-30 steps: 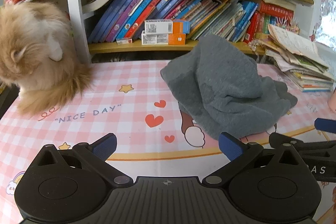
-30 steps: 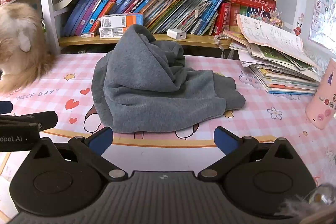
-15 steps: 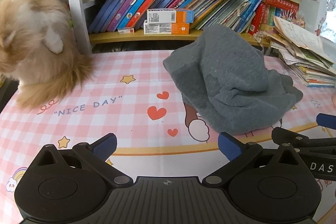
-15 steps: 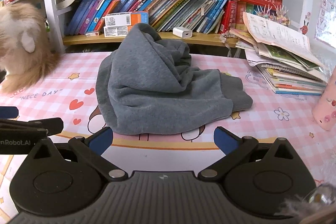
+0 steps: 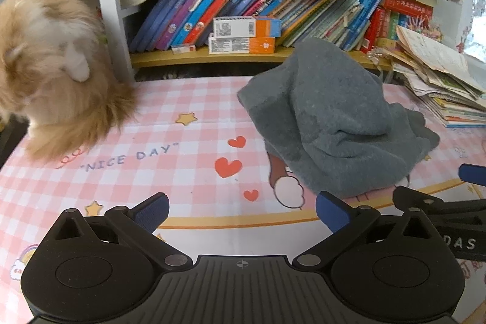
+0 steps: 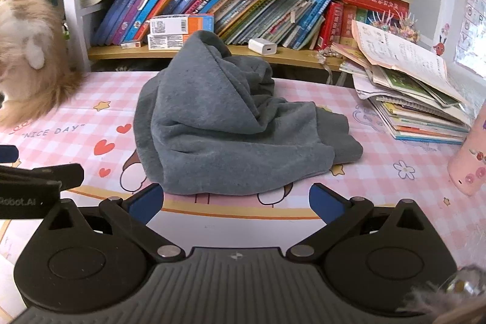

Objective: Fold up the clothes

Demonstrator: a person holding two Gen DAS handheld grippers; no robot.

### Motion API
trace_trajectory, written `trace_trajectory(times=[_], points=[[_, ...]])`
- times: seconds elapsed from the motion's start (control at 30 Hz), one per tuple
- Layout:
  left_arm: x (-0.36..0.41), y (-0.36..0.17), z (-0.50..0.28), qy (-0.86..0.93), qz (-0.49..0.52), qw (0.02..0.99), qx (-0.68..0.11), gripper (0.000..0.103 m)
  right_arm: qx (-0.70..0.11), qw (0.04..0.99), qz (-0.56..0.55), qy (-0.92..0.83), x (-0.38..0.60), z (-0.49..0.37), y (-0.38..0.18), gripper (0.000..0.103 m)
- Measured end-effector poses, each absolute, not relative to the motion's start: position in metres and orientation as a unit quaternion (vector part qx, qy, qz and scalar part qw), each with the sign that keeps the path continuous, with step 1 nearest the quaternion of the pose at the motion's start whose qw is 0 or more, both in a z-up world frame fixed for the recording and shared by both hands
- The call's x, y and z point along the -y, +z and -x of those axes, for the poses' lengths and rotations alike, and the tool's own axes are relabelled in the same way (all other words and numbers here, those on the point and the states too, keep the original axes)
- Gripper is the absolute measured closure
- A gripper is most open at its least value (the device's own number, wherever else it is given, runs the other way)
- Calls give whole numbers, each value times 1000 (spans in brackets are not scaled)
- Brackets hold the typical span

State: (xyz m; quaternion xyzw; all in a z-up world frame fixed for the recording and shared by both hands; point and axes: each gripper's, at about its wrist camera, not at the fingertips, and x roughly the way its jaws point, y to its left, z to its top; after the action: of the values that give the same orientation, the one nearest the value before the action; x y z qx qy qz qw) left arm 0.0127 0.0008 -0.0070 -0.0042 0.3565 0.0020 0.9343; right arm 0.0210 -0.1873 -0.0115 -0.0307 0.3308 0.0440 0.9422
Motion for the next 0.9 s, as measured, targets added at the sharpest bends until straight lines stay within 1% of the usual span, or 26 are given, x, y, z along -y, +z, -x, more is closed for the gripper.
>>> trace_trajectory(times=[0.6, 0.73, 0.9], points=[[2, -8, -12, -7, 9, 933, -359, 0, -339, 939, 15, 51, 192, -26, -14, 0], [2, -6, -10, -16, 17, 937, -349, 0, -342, 938, 3, 56, 193, -27, -15, 0], [2, -6, -10, -16, 15, 936, -351, 0, -342, 938, 11, 52, 191, -26, -15, 0]])
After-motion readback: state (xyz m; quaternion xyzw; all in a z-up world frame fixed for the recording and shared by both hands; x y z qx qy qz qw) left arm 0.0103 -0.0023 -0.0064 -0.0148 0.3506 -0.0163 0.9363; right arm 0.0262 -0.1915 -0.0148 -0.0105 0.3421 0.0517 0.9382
